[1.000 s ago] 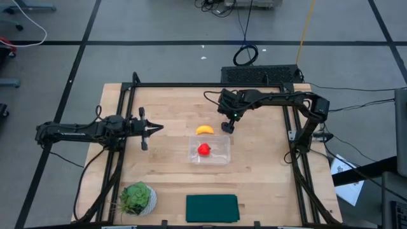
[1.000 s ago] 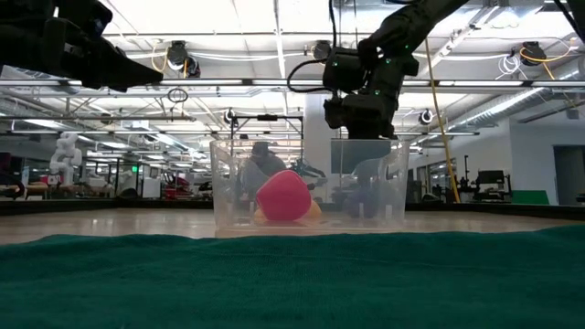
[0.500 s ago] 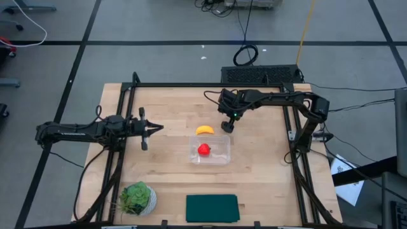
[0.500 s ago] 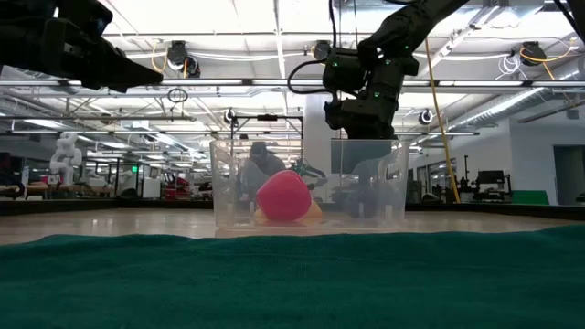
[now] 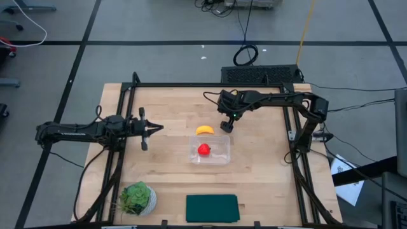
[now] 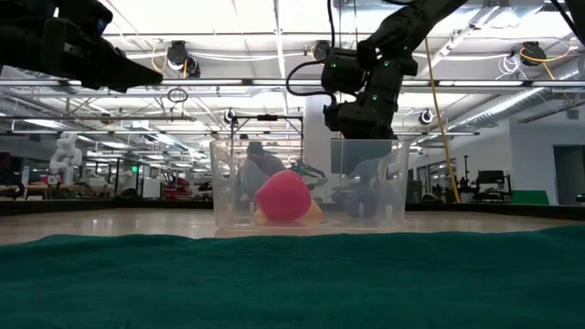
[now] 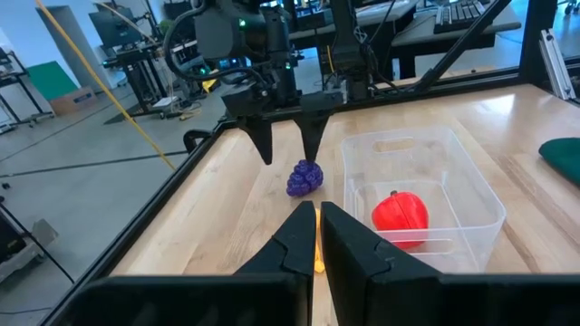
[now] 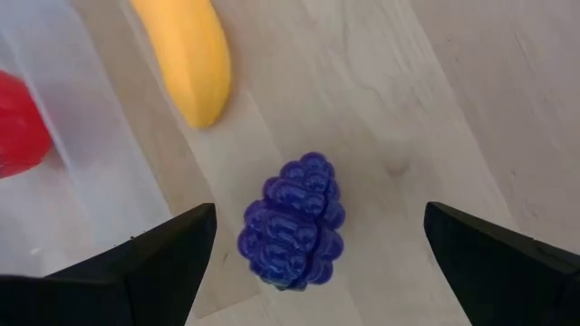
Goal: Pick and placing Produce into tupperware
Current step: Put the grapes into the transparent bin
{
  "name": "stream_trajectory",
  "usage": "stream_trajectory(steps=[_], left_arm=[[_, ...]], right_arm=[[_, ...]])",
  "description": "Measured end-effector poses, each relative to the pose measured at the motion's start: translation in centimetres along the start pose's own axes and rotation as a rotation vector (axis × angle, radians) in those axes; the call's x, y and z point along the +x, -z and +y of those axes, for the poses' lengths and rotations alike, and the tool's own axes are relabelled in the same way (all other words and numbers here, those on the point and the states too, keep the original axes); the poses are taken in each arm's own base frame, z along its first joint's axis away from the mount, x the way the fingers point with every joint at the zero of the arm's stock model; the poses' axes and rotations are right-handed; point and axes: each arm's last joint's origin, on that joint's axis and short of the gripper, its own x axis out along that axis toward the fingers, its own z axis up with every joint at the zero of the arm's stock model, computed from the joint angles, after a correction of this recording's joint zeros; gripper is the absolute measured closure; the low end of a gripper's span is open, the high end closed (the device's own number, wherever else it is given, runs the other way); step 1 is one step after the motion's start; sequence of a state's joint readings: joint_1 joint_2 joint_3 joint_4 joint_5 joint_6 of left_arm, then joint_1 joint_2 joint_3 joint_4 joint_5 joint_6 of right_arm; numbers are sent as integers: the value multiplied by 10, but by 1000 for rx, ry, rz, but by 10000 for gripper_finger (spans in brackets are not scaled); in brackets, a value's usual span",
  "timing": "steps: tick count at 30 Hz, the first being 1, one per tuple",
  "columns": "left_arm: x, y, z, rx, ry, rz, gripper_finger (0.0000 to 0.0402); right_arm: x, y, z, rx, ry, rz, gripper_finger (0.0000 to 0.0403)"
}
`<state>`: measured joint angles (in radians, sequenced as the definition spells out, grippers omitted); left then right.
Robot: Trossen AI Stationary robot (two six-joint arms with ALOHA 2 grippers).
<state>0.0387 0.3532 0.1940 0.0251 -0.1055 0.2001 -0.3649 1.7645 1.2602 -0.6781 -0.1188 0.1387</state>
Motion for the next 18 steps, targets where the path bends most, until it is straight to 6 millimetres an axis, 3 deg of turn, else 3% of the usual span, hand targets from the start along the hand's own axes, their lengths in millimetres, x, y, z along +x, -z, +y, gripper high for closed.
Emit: stream_trajectory(steps=[11,18], left_arm=[[0,1,0,-1,2,10,376],[0,2,0,0,5,24,376]], right_arm=[[22,0,-1,-7,23,48,16],[24,4,-1,-13,22,68,16]])
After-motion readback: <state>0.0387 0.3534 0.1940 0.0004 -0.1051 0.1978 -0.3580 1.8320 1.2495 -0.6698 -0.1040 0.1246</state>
